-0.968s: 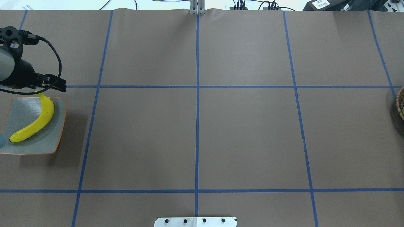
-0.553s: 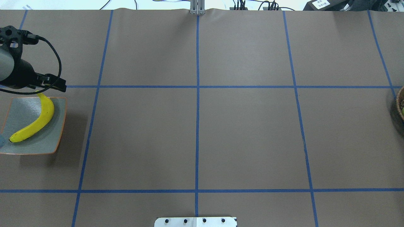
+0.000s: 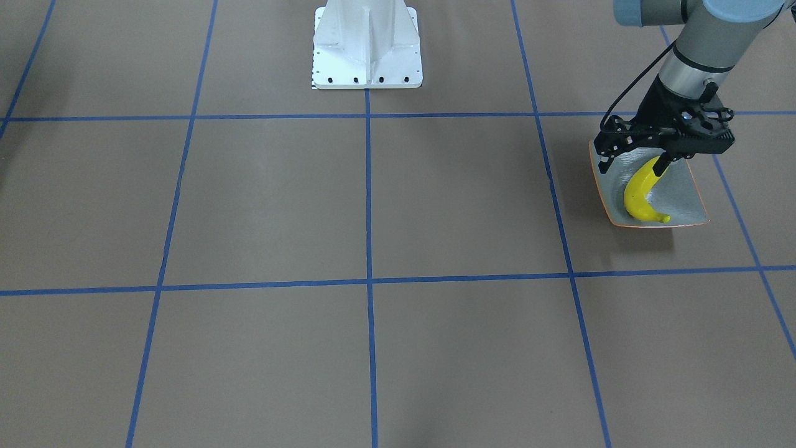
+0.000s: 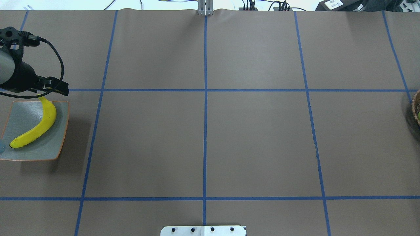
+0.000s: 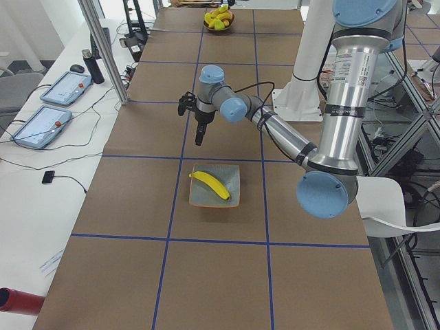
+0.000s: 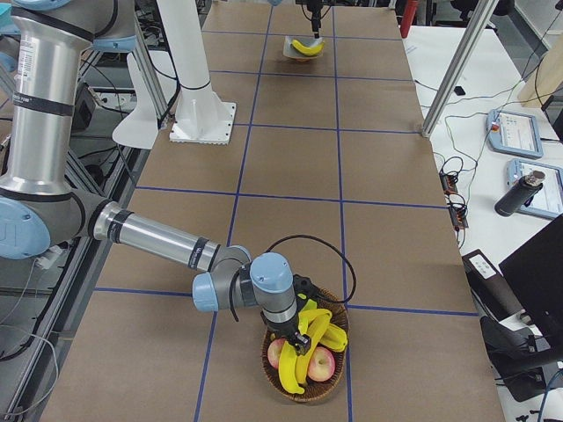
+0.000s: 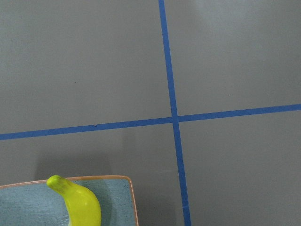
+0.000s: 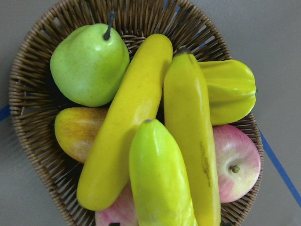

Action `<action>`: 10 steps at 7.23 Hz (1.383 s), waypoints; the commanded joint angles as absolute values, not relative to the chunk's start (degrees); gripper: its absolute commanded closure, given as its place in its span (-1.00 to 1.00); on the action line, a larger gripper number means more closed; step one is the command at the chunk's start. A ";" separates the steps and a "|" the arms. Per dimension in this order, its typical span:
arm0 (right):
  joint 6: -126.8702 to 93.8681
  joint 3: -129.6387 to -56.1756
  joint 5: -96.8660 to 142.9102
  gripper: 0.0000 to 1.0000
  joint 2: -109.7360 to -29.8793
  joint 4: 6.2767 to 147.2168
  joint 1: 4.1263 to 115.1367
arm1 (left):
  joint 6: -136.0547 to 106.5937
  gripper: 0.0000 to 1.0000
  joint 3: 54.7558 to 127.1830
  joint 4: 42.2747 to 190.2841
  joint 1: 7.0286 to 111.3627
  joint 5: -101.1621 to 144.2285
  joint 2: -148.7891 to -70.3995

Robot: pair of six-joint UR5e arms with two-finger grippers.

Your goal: Transfer all bananas from basket to plate

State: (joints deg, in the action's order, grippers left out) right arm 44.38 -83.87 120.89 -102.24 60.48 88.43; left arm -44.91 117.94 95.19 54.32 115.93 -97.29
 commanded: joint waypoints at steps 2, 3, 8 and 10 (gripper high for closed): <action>44.30 -83.76 120.76 -0.40 -101.87 60.47 87.02 | -44.91 -1.00 117.86 95.27 54.32 115.93 -97.29; 44.30 -83.76 120.76 -0.40 -101.78 60.47 86.75 | -44.91 -1.00 117.86 95.19 54.32 115.93 -97.21; 44.91 -84.28 120.67 1.00 -101.69 58.28 86.40 | -44.91 -1.00 117.77 95.19 54.32 115.84 -97.03; 45.17 -85.77 120.59 1.00 -101.51 58.27 86.48 | -44.91 -1.00 117.69 95.19 54.32 115.93 -97.03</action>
State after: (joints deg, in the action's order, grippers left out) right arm 44.98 -84.74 120.66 -101.58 58.36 86.44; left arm -44.91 117.75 95.19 54.30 115.86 -97.04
